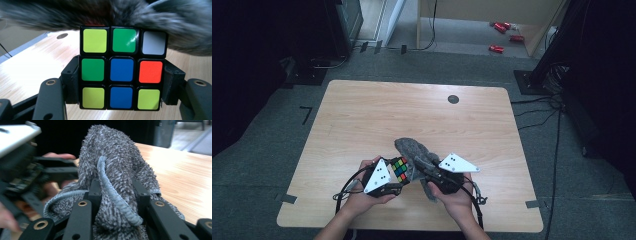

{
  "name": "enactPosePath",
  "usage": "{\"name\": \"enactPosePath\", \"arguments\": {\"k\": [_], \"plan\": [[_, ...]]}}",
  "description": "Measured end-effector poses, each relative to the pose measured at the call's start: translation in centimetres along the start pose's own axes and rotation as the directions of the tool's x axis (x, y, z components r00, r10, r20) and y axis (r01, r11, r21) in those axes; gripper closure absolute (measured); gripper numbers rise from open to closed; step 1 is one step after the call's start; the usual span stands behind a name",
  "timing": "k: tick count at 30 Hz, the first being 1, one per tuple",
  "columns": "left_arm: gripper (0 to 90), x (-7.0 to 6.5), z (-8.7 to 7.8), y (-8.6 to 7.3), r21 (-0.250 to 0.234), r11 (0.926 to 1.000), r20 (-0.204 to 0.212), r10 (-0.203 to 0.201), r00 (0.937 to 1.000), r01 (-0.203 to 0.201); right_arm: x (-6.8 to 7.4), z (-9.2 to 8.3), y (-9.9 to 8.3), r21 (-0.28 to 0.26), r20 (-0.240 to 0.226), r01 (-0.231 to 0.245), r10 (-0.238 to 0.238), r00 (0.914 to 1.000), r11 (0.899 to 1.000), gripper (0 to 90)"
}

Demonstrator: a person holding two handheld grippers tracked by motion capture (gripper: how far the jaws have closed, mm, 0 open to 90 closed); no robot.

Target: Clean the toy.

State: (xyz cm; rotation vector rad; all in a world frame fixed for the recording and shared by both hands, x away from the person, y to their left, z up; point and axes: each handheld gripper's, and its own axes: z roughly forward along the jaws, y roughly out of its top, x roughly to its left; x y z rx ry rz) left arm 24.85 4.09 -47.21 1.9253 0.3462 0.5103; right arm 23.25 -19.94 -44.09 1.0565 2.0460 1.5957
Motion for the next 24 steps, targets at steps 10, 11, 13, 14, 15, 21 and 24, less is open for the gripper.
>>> {"name": "enactPosePath", "arguments": {"k": [10,11,13,14,15,21,24], "plan": [[35.0,0.5,-0.1,-0.2,0.009,0.9999,-0.019,-0.004,0.9998,0.004,-1.6,-0.7,0.1,-0.001,0.064,-0.057,0.057,0.9963,0.998,68.1],[35.0,0.4,0.0,-0.2,0.013,0.9999,-0.018,-0.004,0.9998,0.005,-1.2,-0.8,0.4,-0.011,0.054,-0.046,0.047,0.9974,0.999,68.0],[35.0,0.2,0.2,-0.2,0.017,0.9999,-0.017,-0.002,0.9999,0.002,-0.2,-0.9,0.8,-0.027,0.028,-0.018,0.019,0.9994,0.999,68.0],[35.0,0.1,0.2,-0.1,0.019,0.9998,-0.015,0.002,0.9999,-0.001,0.4,-0.9,0.9,-0.033,0.017,-0.004,0.004,0.9998,0.999,68.0],[35.0,0.0,0.3,-0.1,0.017,0.9999,-0.012,0.003,0.9999,-0.003,1.0,-0.8,0.9,-0.037,0.005,0.012,-0.012,0.9999,0.999,68.0],[35.0,-0.2,0.0,0.3,0.0,1.0,-0.005,-0.007,1.0,0.007,1.5,-0.2,0.2,-0.052,-0.023,0.003,-0.005,0.9997,0.999,68.0],[35.0,-0.1,-0.2,0.4,-0.012,0.9998,-0.002,-0.016,0.9999,0.016,0.8,-0.2,0.0,-0.055,-0.007,-0.008,0.007,0.9999,0.998,68.0]]}}
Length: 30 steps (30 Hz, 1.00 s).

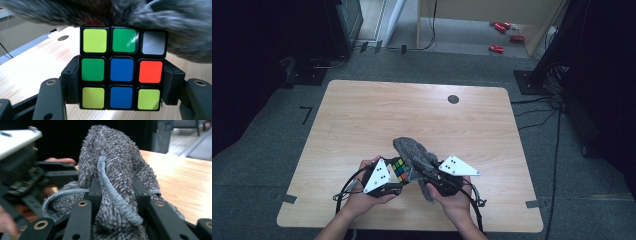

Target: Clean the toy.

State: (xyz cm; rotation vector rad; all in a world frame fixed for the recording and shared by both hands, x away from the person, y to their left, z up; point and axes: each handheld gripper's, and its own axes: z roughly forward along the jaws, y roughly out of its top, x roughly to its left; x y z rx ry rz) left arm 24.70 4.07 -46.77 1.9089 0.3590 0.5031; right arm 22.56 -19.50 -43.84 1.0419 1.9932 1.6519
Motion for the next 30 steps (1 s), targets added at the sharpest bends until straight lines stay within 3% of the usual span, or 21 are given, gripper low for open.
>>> {"name": "enactPosePath", "arguments": {"k": [6,9,13,17,19,23,27,28,30], "plan": [[35.0,0.1,-0.1,-0.1,-0.011,0.9999,0.002,0.005,1.0,-0.005,-2.0,0.0,-0.4,0.05,0.07,-0.029,0.025,0.9972,0.998,67.9],[35.0,0.0,0.1,-0.3,0.0,0.9998,-0.006,0.021,0.9998,-0.021,-2.3,-0.3,-0.3,0.045,0.075,-0.052,0.049,0.996,0.998,67.8],[35.0,-0.2,0.5,-0.5,0.027,0.9995,-0.013,0.019,0.9997,-0.019,-1.3,-0.5,0.3,0.018,0.036,-0.047,0.046,0.9983,0.999,67.7],[35.0,-0.5,0.6,-0.3,0.025,0.9995,-0.009,0.022,0.9997,-0.022,0.9,0.0,0.5,0.01,-0.057,0.025,-0.024,0.9981,1.0,67.0],[35.0,-0.5,0.5,-0.3,0.03,0.9991,-0.018,0.029,0.9994,-0.029,1.0,0.1,0.4,0.008,-0.058,0.025,-0.024,0.998,1.0,67.0],[35.0,-0.3,0.2,-0.1,0.013,0.9997,-0.016,0.022,0.9996,-0.022,-0.6,0.1,-0.2,0.013,-0.026,-0.014,0.014,0.9996,1.0,67.1],[35.0,-0.4,0.2,0.0,-0.003,0.9999,-0.006,0.012,0.9999,-0.012,-3.6,0.0,-0.8,0.082,0.078,-0.04,0.033,0.9964,0.996,67.1],[35.0,-0.4,0.2,0.1,-0.013,0.9999,-0.003,0.003,1.0,-0.003,-3.6,0.0,-0.8,0.082,0.078,-0.04,0.033,0.9964,0.996,67.1],[35.0,-0.2,0.1,0.2,-0.012,0.9999,-0.01,-0.001,0.9999,0.001,-5.7,-0.7,-0.9,0.083,0.134,-0.086,0.074,0.9882,0.993,67.0]]}}
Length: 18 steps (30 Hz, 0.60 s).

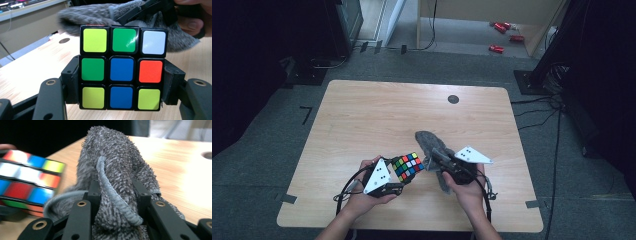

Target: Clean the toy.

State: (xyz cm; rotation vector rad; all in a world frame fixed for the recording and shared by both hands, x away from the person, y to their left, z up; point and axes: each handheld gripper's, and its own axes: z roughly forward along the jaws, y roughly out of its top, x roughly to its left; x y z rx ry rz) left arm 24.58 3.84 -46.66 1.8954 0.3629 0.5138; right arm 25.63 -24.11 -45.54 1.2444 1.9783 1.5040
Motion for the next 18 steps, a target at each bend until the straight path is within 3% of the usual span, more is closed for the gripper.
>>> {"name": "enactPosePath", "arguments": {"k": [2,3,4,7,13,18], "plan": [[35.0,0.4,-0.1,-0.1,0.003,0.9997,-0.002,-0.026,0.9997,0.026,-0.6,-0.1,0.0,0.011,0.022,-0.006,0.006,0.9998,1.0,66.7],[35.0,0.6,-0.1,-0.2,0.003,0.9991,-0.004,-0.042,0.9991,0.042,-1.7,0.0,-0.4,0.04,0.075,0.01,-0.013,0.9971,0.999,65.8],[35.0,1.1,-0.3,-0.3,-0.003,0.9969,-0.005,-0.078,0.9969,0.078,-2.1,0.1,-0.6,0.054,0.092,0.009,-0.014,0.9956,0.999,65.4],[35.0,1.5,-0.5,-0.3,-0.008,0.9941,-0.006,-0.108,0.9941,0.108,-3.1,0.7,-1.4,0.098,0.123,-0.008,-0.004,0.9924,0.995,64.7],[35.0,2.3,-0.7,-0.5,0.006,0.9865,-0.03,-0.163,0.9861,0.164,-4.1,1.6,-2.6,0.161,0.147,-0.025,0.001,0.9891,0.987,62.8],[35.0,2.6,-0.7,-0.5,0.012,0.9826,-0.034,-0.185,0.9821,0.186,-4.7,2.4,-3.7,0.203,0.161,-0.019,-0.014,0.9869,0.979,54.7]]}}
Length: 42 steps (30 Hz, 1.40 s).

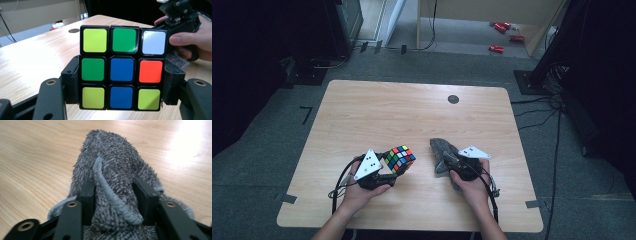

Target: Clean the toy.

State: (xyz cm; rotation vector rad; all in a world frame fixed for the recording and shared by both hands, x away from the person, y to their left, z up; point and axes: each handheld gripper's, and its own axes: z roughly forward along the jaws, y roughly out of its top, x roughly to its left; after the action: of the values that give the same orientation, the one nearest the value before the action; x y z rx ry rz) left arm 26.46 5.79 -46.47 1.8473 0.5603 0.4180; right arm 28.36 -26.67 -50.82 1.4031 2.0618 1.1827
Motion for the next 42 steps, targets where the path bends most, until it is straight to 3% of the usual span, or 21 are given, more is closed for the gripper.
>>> {"name": "enactPosePath", "arguments": {"k": [2,3,4,10,14,15,16,17,18,19,20,21,22,23,24,25,27,28,29,37,42], "plan": [[35.0,0.1,0.0,0.0,0.0,1.0,0.0,-0.009,1.0,0.009,-0.2,-0.1,0.0,-0.028,-0.012,-0.004,0.004,0.9999,1.0,44.3],[35.0,0.2,0.0,0.0,0.001,0.9999,-0.001,-0.015,0.9999,0.015,-0.2,-0.1,0.0,-0.028,-0.012,-0.004,0.004,0.9999,1.0,44.3],[35.0,0.3,-0.1,0.0,0.001,0.9998,-0.002,-0.019,0.9998,0.019,-0.2,-0.6,0.4,-0.075,-0.019,0.011,-0.012,0.9997,0.997,37.9],[35.0,0.8,-0.2,0.0,-0.003,0.9982,-0.006,-0.059,0.9982,0.059,0.6,-1.7,1.0,-0.192,-0.062,0.088,-0.102,0.9929,0.977,31.8],[35.0,1.1,-0.4,0.2,-0.01,0.9959,0.002,-0.09,0.996,0.09,2.8,-1.7,1.2,-0.267,-0.124,0.19,-0.229,0.9654,0.945,29.5],[35.0,1.2,-0.4,0.2,-0.011,0.9953,0.005,-0.097,0.9953,0.097,2.8,-1.7,1.2,-0.267,-0.124,0.19,-0.229,0.9654,0.945,29.5],[35.0,1.3,-0.4,0.3,-0.009,0.9944,0.008,-0.105,0.9944,0.105,4.0,-1.7,1.2,-0.289,-0.149,0.231,-0.282,0.9477,0.929,29.6],[35.0,1.4,-0.3,0.3,-0.008,0.9936,0.012,-0.113,0.9935,0.113,4.6,-1.7,1.2,-0.302,-0.158,0.254,-0.311,0.9373,0.919,29.6],[35.0,1.4,-0.3,0.4,-0.005,0.993,0.017,-0.118,0.9929,0.118,4.6,-1.7,1.2,-0.302,-0.158,0.254,-0.311,0.9373,0.919,29.6],[34.9,1.4,-0.3,0.4,-0.002,0.9925,0.022,-0.122,0.9923,0.122,5.7,-1.6,1.2,-0.329,-0.175,0.287,-0.357,0.9176,0.9,29.4],[34.9,1.5,-0.2,0.5,0.001,0.9917,0.031,-0.129,0.9912,0.129,6.2,-1.6,1.2,-0.337,-0.185,0.297,-0.372,0.9097,0.894,29.1],[34.9,1.5,-0.2,0.5,0.006,0.9908,0.042,-0.135,0.9899,0.135,6.2,-1.6,1.2,-0.337,-0.185,0.297,-0.372,0.9097,0.894,29.1],[35.0,1.6,-0.1,0.6,0.008,0.9901,0.049,-0.141,0.9888,0.14,7.1,-1.6,1.1,-0.353,-0.195,0.324,-0.408,0.8919,0.878,29.1],[35.0,1.6,0.0,0.7,0.014,0.9896,0.053,-0.144,0.9882,0.143,7.1,-1.6,1.1,-0.353,-0.195,0.324,-0.408,0.8919,0.878,29.1],[34.9,1.7,0.0,0.8,0.02,0.9886,0.057,-0.15,0.987,0.149,7.7,-1.5,1.0,-0.372,-0.204,0.345,-0.438,0.8753,0.862,29.1],[34.9,1.7,0.1,0.9,0.025,0.987,0.066,-0.16,0.9849,0.159,7.7,-1.5,1.0,-0.372,-0.204,0.345,-0.438,0.8753,0.862,29.1],[34.9,1.8,0.2,1.0,0.042,0.9824,0.085,-0.185,0.9791,0.182,8.1,-1.5,1.0,-0.389,-0.216,0.348,-0.452,0.8652,0.853,29.0],[34.9,1.9,0.2,1.1,0.048,0.9806,0.089,-0.194,0.977,0.19,8.5,-1.5,0.9,-0.406,-0.202,0.371,-0.478,0.8551,0.835,29.0],[34.9,1.9,0.2,1.1,0.054,0.9788,0.094,-0.202,0.9749,0.198,8.7,-1.5,0.9,-0.412,-0.194,0.38,-0.488,0.8511,0.828,29.0],[34.9,2.0,0.5,1.2,0.103,0.9685,0.1,-0.237,0.9663,0.227,9.4,-1.4,0.7,-0.436,-0.162,0.421,-0.529,0.8329,0.795,26.9],[34.9,2.0,0.7,1.3,0.127,0.959,0.128,-0.269,0.9546,0.253,9.7,-1.1,0.4,-0.448,-0.124,0.457,-0.559,0.8198,0.769,26.6]]}}
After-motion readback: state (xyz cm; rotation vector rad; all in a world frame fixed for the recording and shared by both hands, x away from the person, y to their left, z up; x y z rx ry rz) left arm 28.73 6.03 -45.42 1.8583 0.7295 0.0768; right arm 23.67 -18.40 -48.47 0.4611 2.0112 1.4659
